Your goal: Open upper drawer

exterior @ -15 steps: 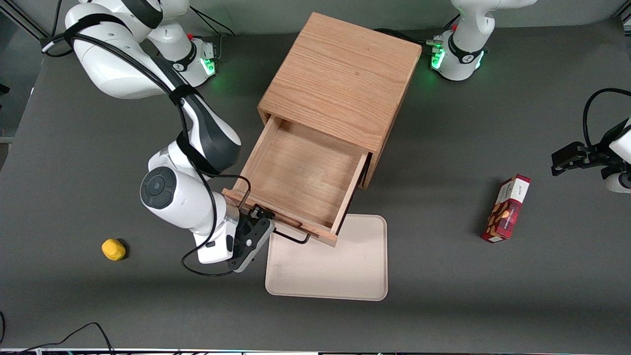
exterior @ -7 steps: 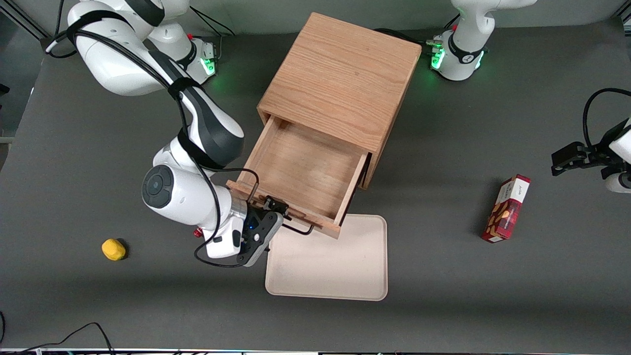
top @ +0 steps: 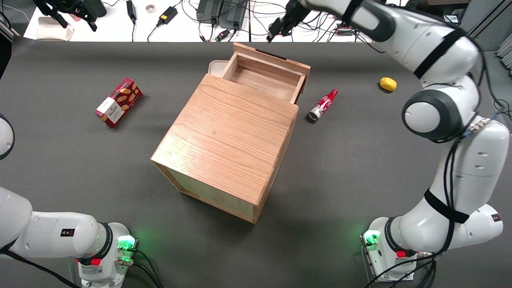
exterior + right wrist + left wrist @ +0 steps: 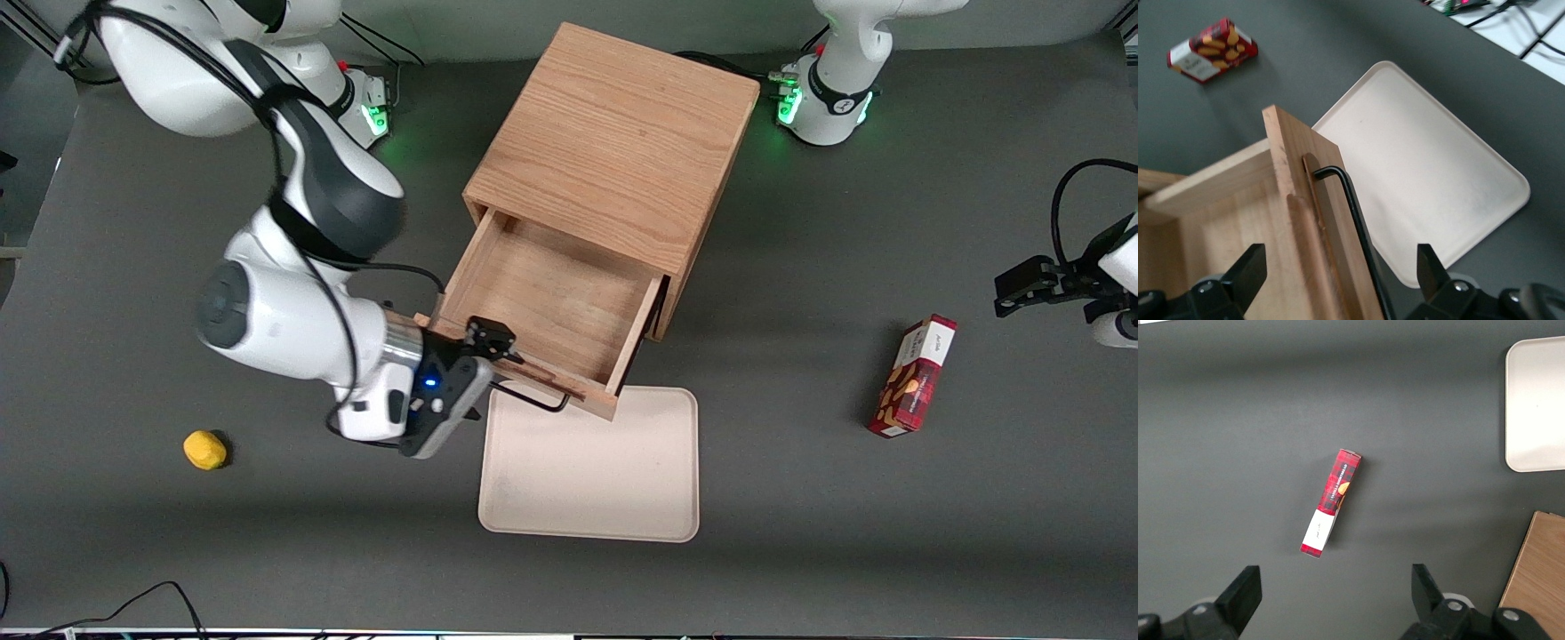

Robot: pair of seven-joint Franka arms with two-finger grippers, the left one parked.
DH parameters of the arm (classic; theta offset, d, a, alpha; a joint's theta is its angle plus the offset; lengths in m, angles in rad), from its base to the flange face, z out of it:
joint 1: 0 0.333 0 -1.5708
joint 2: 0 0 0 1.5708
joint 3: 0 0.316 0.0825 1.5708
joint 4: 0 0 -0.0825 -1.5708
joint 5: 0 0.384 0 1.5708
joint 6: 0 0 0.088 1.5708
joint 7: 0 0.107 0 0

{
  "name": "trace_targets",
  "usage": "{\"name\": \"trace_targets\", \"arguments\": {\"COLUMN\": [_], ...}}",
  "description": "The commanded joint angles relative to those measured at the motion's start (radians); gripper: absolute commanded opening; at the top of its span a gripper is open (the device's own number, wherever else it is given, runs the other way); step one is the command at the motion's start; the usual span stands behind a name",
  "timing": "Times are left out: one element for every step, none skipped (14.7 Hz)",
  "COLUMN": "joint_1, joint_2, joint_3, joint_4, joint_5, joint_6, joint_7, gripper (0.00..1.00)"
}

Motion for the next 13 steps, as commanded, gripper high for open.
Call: {"name": "trace_targets", "arguments": {"joint_1": [-0.021,-0.021,-0.024,-0.024,-0.021,-0.019,-0.022,-0.024,-0.024,-0.024,-0.031,-0.048,-0.054], "joint_2": [-0.168,-0.216,-0.251,-0.287,-0.328,-0.359,-0.390,-0.420,-0.449,-0.488,-0.526,-0.570,-0.618], "joint_3": [-0.097,-0.150,-0.204,-0.273,-0.345,-0.381,-0.390,-0.392,-0.392,-0.393,-0.395,-0.396,-0.398], "joint_4": [-0.031,-0.034,-0.036,-0.039,-0.054,-0.080,-0.120,-0.167,-0.212,-0.270,-0.331,-0.408,-0.486], "joint_5": [0.026,0.026,0.022,0.019,0.000,-0.061,-0.136,-0.192,-0.226,-0.235,-0.235,-0.235,-0.235], "joint_6": [-0.094,-0.155,-0.229,-0.284,-0.321,-0.329,-0.332,-0.331,-0.328,-0.313,-0.276,-0.218,-0.161], "joint_7": [0.173,0.195,0.201,0.202,0.218,0.252,0.299,0.351,0.404,0.450,0.459,0.459,0.459], "gripper": [1.00,1.00,1.00,1.00,1.00,1.00,1.00,1.00,1.00,1.00,1.00,1.00,1.00]}}
